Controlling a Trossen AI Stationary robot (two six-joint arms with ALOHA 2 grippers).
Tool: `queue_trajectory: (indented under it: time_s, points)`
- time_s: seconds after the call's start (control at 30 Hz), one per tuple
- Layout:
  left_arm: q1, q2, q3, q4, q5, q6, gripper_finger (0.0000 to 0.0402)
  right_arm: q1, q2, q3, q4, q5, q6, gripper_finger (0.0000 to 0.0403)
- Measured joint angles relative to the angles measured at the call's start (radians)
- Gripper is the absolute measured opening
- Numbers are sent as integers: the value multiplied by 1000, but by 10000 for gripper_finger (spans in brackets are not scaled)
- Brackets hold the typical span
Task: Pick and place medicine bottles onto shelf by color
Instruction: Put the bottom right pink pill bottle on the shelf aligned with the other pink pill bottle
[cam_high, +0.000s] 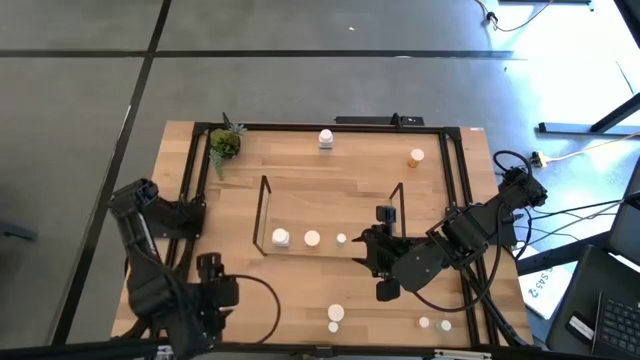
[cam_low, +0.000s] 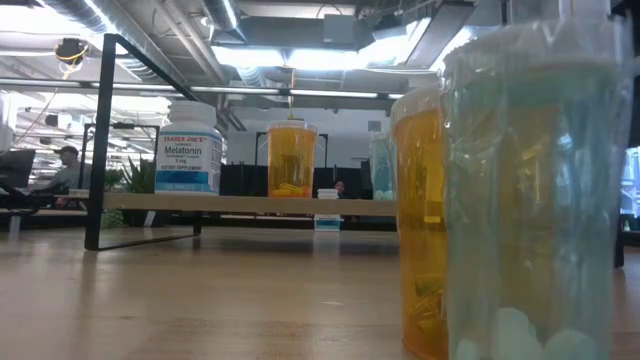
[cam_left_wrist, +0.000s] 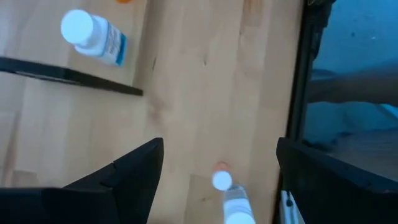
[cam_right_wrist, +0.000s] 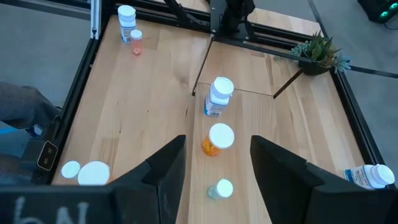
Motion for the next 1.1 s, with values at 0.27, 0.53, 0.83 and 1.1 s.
queue_trajectory:
  time_s: [0.27, 0.53, 0.83, 1.1]
  points:
    - [-39, 0, 0, 0, -1, -61, 306, 0, 0, 0, 38, -18, 57, 181]
    - [-59, 0, 0, 0, -26, -70, 306, 0, 0, 0, 40, -216, 114, 181]
    - [-67, 0, 0, 0, -75, -70, 306, 42, 7, -13, -145, -312, 364, 181]
    - [-66, 1, -1, 0, -98, -79, 306, 148, 85, -13, -236, -393, 411, 181]
